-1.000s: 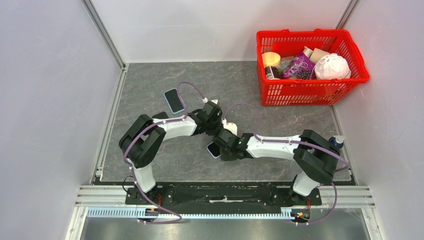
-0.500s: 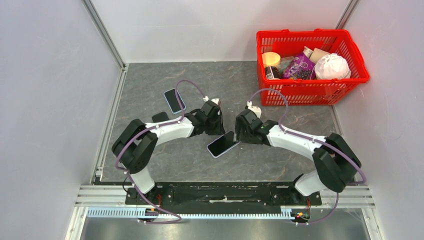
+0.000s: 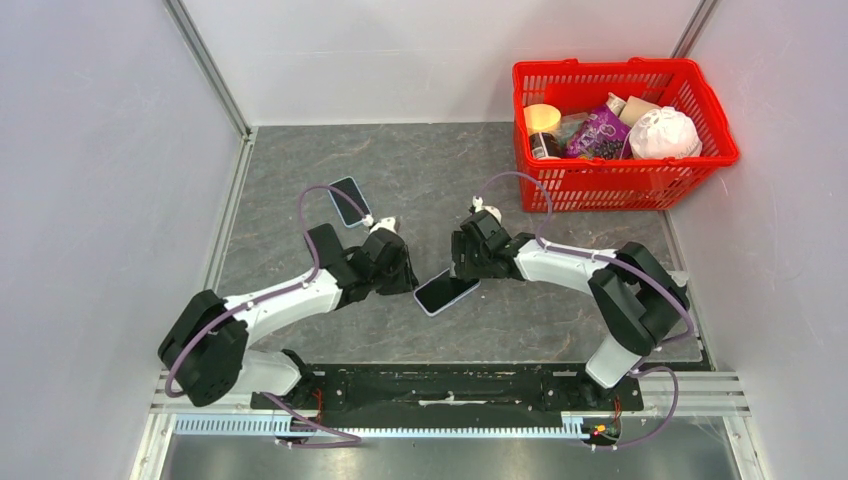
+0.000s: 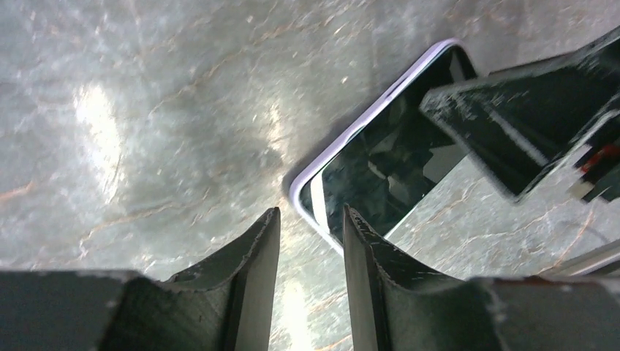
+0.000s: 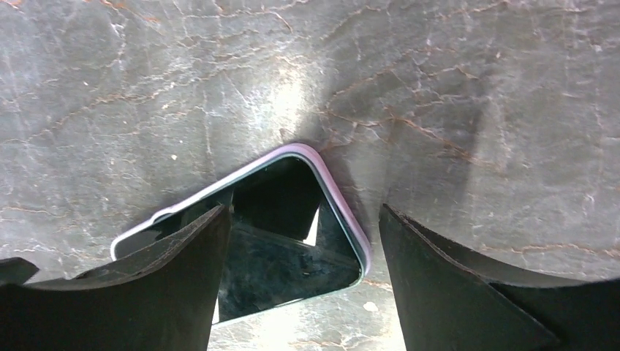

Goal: Put the phone into the phone case

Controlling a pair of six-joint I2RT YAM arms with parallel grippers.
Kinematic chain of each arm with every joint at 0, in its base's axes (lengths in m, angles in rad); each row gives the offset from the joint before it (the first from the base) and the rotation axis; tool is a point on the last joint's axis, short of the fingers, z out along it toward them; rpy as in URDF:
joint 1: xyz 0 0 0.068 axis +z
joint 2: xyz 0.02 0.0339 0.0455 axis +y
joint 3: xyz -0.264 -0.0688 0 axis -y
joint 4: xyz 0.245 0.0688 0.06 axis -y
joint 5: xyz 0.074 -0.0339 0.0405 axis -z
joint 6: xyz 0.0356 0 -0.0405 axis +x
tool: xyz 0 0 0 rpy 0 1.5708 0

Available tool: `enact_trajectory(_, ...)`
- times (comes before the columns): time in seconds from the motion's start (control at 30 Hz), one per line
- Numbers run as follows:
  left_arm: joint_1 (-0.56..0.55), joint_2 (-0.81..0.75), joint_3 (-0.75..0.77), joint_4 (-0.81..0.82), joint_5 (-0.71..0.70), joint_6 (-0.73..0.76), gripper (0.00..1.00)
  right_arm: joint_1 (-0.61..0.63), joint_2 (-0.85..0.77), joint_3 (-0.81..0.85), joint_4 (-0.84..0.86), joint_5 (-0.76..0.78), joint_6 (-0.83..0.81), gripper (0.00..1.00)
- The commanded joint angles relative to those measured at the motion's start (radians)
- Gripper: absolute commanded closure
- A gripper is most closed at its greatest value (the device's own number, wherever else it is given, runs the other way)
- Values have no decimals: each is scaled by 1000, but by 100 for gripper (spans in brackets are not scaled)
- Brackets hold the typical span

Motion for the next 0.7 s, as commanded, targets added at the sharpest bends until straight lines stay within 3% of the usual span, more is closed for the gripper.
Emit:
enact_trajectory(0.0,4,-85,-81,1,-10,-74,55,3,19,-1,64,-56,15,18)
enact_trajectory(0.17,4,-115,-124,14,31,-80,47,47,-31,-52,67,-66,76,20)
enact_trajectory(0.33,4,-137,-148,-9,14,-89,37,181,-91,-94,63,-26,171,22)
enact_trajectory(0.47,4,-140,-164,-9,18,-102,37,274,-119,-114,47,6,242,24)
enact_trajectory(0.67,3,-131,-169,-35,17,-92,39,265,-197,-127,-81,136,243,28)
